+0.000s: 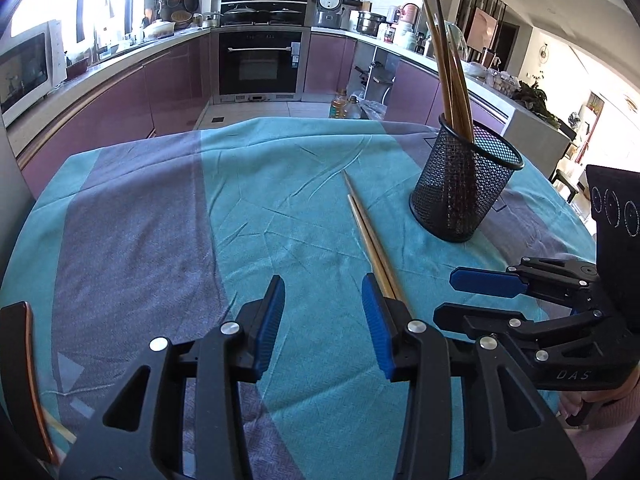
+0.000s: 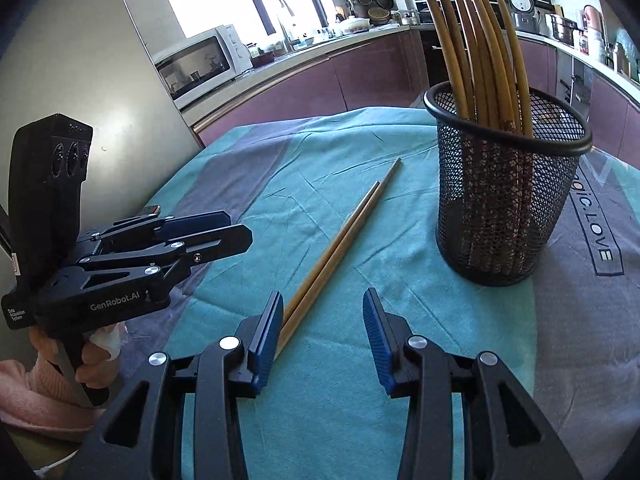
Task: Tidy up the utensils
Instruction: 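Release the chopstick and return the right gripper to the remaining chopsticks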
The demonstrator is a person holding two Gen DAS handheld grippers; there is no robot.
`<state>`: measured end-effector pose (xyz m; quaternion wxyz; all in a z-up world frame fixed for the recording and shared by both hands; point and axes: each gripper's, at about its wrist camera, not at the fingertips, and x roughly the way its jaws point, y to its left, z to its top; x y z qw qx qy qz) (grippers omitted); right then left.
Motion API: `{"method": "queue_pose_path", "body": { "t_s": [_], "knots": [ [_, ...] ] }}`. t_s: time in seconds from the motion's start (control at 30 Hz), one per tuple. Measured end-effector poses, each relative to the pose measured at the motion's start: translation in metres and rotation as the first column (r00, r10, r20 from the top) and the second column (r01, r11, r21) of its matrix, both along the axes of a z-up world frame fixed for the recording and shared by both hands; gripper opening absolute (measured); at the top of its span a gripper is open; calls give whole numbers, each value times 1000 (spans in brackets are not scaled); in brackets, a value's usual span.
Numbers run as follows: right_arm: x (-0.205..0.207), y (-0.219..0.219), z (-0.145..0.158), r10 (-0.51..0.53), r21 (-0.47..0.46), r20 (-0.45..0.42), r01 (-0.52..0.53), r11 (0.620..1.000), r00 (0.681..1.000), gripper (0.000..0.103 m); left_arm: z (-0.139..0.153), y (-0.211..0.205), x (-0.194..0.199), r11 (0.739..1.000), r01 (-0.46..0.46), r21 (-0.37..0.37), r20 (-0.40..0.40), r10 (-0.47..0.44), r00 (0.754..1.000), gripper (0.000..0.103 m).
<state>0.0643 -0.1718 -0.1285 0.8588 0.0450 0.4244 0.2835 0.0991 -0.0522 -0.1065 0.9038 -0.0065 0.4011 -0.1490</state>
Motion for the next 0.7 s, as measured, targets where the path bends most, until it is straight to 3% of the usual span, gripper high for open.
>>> {"method": "queue_pose_path", "body": {
  "t_s": [0.7],
  "knots": [
    [2,11,-4,0,-39,-2,0,999,1000,40,-9,2,-6,1000,-8,9,-12,8,1000,40]
  ]
}}
